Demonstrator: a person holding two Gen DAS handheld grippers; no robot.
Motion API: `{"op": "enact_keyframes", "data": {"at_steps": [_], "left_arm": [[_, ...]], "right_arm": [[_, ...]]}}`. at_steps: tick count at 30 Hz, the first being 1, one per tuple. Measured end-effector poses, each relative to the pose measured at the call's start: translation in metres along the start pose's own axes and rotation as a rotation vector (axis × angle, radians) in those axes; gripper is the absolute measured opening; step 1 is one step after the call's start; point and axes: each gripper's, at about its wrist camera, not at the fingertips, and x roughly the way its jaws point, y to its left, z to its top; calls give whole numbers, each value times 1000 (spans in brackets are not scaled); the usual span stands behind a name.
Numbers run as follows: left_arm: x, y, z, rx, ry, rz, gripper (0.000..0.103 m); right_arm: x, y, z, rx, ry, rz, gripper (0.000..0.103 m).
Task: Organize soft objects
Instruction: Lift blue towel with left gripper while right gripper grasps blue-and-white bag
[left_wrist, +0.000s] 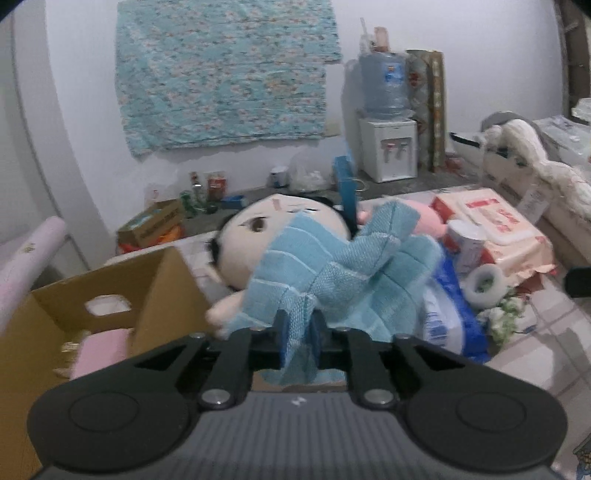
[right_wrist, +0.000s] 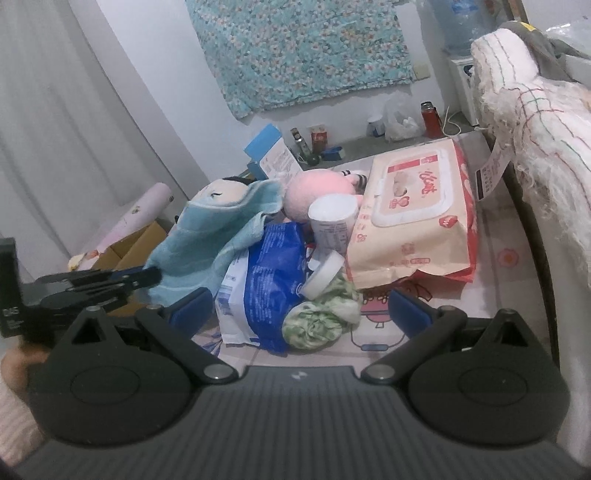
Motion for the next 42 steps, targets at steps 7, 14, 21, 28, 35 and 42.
{"op": "enact_keyframes", "data": {"at_steps": [7,14,21,28,35,42], "left_arm": [[19,-18,-4,132,-22,16,79],[54,-31,-7,134,-10,-46,45],[30,-10,-5,82,-56,-2,4],[-23,25,11,9,-147,-36,4],[-69,46,16,4,-240,-43,4],[-89,73,30,-13,-278,-37,4]], "right_arm": [[7,-5,-2,22,17,11,102],[23,-4,-9,-1,60,-9,102],[39,-7,-14,9,102,-17,102],[57,3,-7,22,148,-48,102],[64,54,3,-154,165,-57,102],[83,78,11,-212,203,-88,102]]}}
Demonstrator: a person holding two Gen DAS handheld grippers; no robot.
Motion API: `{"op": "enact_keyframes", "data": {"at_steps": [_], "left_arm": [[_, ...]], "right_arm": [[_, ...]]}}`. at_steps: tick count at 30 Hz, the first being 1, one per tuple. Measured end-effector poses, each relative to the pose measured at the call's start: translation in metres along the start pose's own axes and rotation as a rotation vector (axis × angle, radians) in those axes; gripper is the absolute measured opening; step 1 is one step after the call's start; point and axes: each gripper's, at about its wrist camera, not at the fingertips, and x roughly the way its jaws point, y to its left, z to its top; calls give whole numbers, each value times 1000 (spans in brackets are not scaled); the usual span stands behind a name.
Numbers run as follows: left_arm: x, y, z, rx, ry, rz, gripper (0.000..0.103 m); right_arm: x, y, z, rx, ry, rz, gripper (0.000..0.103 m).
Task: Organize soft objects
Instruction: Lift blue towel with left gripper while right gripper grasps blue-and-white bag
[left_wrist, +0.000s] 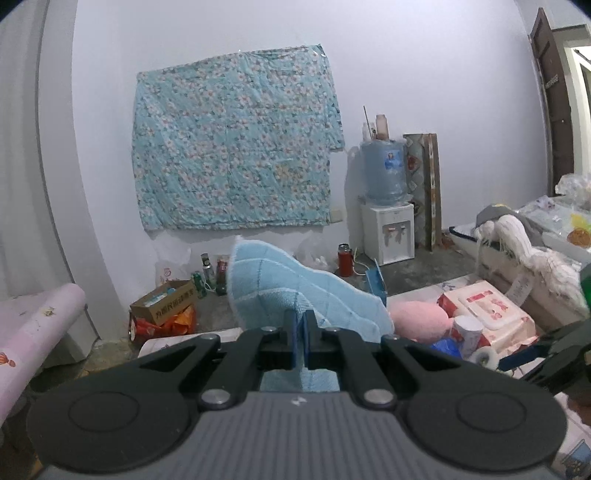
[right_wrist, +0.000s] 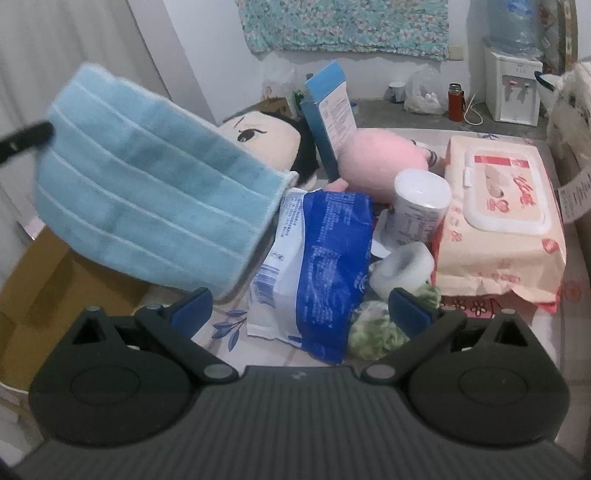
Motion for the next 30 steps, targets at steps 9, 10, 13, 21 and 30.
{"op": "enact_keyframes", "data": {"at_steps": [9,10,13,21,30], "left_arm": [[-13,19,7,-3,-10,-24,4],[-13,19,4,-1,-8,-26,4],[-14,18,-1,6,-8,-33,4],[-26,18,3,-4,-33,-83,4],[-54,24,21,-35,-81,-106,4]], "right_arm": [[45,13,18,-13,116,-31,102],[54,12,19,9,140,-48,102],[67,12,16,59,148,-90,86],[47,14,6,100,119,-117,61],[-20,15,-3,167,23,-45,60]]}}
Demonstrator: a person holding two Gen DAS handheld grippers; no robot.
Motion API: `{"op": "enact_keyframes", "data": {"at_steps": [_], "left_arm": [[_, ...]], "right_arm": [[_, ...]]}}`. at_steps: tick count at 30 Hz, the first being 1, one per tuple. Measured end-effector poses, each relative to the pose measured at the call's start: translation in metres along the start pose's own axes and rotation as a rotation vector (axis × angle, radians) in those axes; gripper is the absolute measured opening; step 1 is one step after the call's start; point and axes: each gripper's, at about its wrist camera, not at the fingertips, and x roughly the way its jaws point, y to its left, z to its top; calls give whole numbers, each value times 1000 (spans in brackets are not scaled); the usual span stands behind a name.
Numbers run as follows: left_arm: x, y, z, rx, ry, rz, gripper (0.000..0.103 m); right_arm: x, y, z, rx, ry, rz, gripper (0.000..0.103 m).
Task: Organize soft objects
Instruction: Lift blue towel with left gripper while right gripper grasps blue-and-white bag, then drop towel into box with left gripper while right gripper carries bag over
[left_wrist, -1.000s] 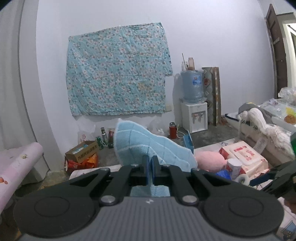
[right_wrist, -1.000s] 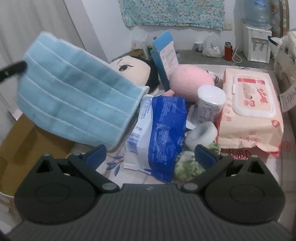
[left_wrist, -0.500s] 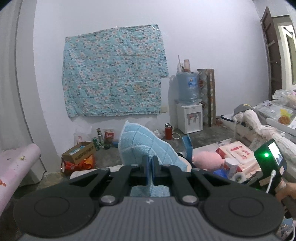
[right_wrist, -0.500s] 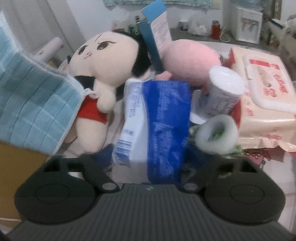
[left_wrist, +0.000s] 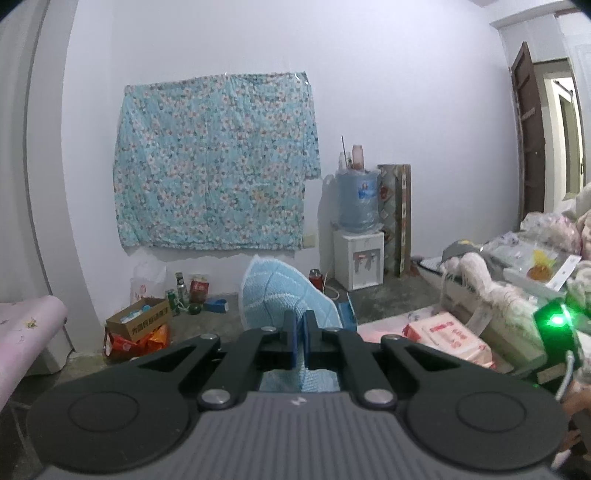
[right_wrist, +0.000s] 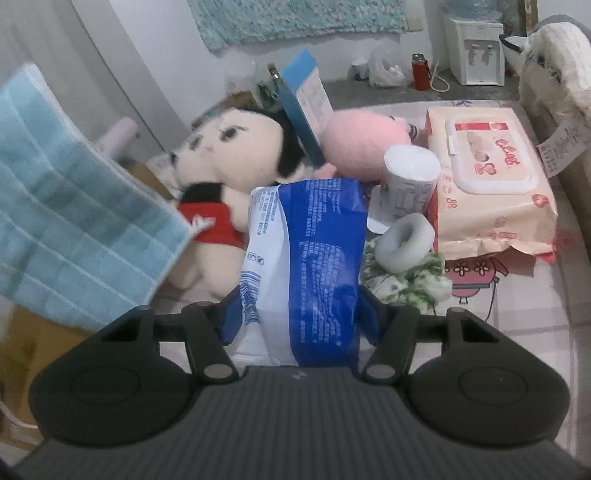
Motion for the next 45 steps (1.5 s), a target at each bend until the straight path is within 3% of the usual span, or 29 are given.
{"op": "enact_keyframes", "data": {"at_steps": [7,21,27,30,36,39,40,41,43,45], "left_arm": [[-34,18,22,13,-69,64,4],[-82,120,29,-120,-44,240,4],[-64,166,8,-209,72,257,4],[-38,186,-22,-244,179,263,4],[19,209,-89,-141,380,378,6],[44,217,-120,-99,458,399,18],[54,221,-129,-109,525,366,36],[62,223,-135,-127,569,328,46],[66,224,-147,-168,609,263,46],[66,222,-154,-143,655,274,47]], "right_arm": [[-50,25,1,-55,-67,25,60],[-88,120,16,-156,-125,188,60],[-98,161,35,-196,-128,261,60],[-93,189,41,-228,-122,281,60],[-64,237,54,-256,-71,331,60],[-38,258,61,-260,-33,336,60],[-29,264,62,-255,-18,339,60],[-21,269,63,-252,-4,343,60],[-4,279,63,-256,24,346,60],[13,285,61,-268,41,341,60]]}}
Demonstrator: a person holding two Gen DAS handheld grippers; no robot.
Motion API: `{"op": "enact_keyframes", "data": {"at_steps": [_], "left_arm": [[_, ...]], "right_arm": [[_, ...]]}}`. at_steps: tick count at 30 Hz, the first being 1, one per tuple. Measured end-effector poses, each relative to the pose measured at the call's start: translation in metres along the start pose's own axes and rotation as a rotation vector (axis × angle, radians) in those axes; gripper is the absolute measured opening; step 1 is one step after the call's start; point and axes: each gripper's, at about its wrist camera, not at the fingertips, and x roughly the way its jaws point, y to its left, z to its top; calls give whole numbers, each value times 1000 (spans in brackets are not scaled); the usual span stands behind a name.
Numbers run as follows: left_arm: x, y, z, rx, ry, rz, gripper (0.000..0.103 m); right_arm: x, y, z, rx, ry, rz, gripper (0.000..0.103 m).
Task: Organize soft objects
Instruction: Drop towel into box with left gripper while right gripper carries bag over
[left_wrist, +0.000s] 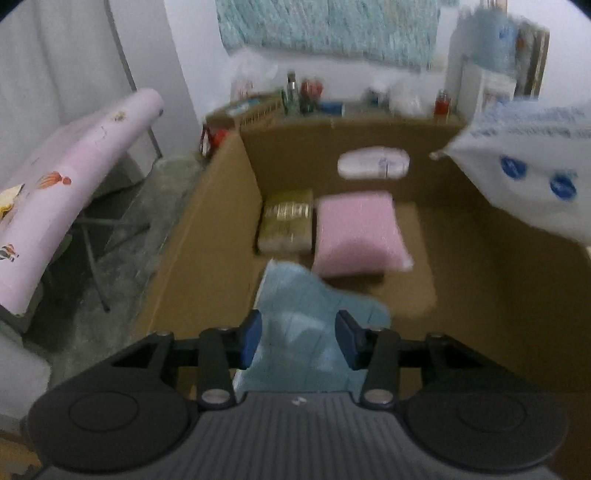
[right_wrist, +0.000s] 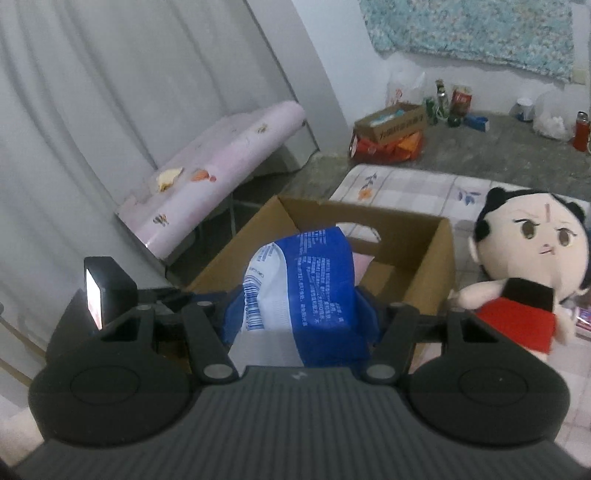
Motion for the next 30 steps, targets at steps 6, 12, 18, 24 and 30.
{"op": "enact_keyframes", "data": {"at_steps": [6,12,18,24,30], "left_arm": [[-24,-2,-17,85,53,-128,87],[5,-20,-35,183,265,-165,51],[11,1,-30,137,262,-85,12],[19,9,-7,133,233,16,12],[26,-2,1,151,100,122,26]], "right_arm": [[24,-1,-6,-5,43,4,60],[25,-3,-13,-20,57,-14,61],[17,-5,-17,-19,46,6,61],[10,-12,-17,2,26,6,61],[12,-21,-22,23,36,-16,61]]}}
